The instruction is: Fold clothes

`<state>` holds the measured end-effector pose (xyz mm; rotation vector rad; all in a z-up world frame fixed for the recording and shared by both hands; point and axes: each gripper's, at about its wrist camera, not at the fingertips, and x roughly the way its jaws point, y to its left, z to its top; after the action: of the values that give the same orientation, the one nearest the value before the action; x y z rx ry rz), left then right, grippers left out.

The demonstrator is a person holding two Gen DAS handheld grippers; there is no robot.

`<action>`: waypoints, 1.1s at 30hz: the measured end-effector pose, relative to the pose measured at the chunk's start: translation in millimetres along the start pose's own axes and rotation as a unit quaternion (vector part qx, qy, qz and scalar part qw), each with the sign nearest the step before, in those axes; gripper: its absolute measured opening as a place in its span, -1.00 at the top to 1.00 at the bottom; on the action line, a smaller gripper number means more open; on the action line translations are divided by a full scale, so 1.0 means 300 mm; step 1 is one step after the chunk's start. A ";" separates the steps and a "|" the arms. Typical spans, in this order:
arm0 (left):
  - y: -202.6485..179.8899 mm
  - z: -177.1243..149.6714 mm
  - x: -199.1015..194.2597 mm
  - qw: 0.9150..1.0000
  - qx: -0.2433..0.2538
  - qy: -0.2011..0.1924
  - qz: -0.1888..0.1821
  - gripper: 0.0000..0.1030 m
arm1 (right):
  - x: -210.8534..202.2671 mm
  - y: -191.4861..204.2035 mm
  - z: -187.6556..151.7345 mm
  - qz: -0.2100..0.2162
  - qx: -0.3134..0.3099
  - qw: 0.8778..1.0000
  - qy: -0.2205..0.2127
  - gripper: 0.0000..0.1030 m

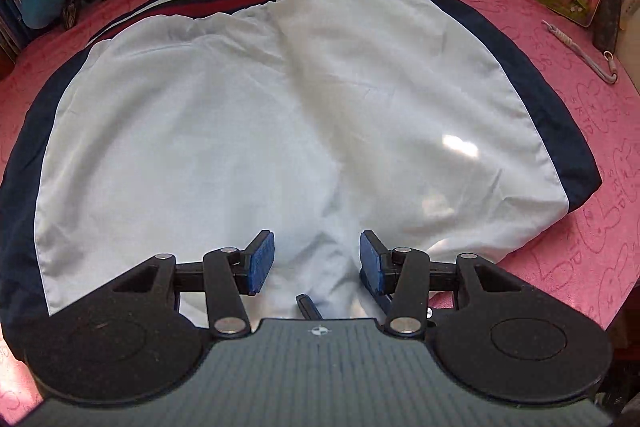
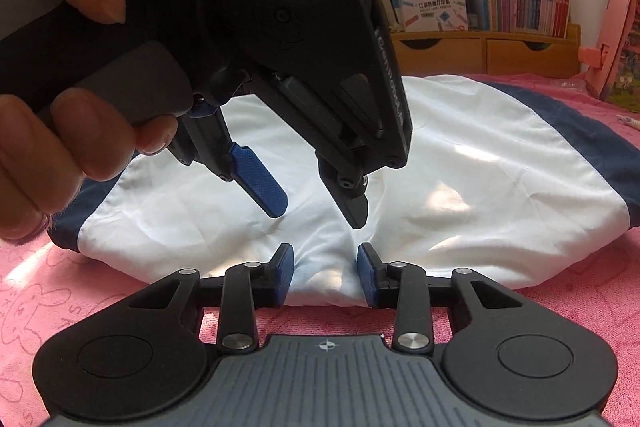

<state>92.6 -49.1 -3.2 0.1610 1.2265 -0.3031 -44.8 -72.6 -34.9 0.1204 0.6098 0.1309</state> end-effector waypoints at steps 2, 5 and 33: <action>-0.009 0.000 0.015 1.000 0.003 0.007 0.008 0.12 | 0.003 0.005 0.001 -0.003 -0.007 1.000 0.001 0.26; -0.002 0.004 0.039 1.000 -0.004 0.003 0.019 0.12 | 0.001 -0.001 0.000 -0.003 -0.008 1.000 0.001 0.26; 0.161 0.437 0.171 0.984 -0.118 -0.097 0.092 0.15 | -0.035 0.043 -0.043 -0.010 -0.030 0.999 -0.002 0.31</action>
<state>241.3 -47.6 -10.0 0.0368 1.0359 -0.0103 -62.0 -60.6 -37.6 0.0561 0.6029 0.1288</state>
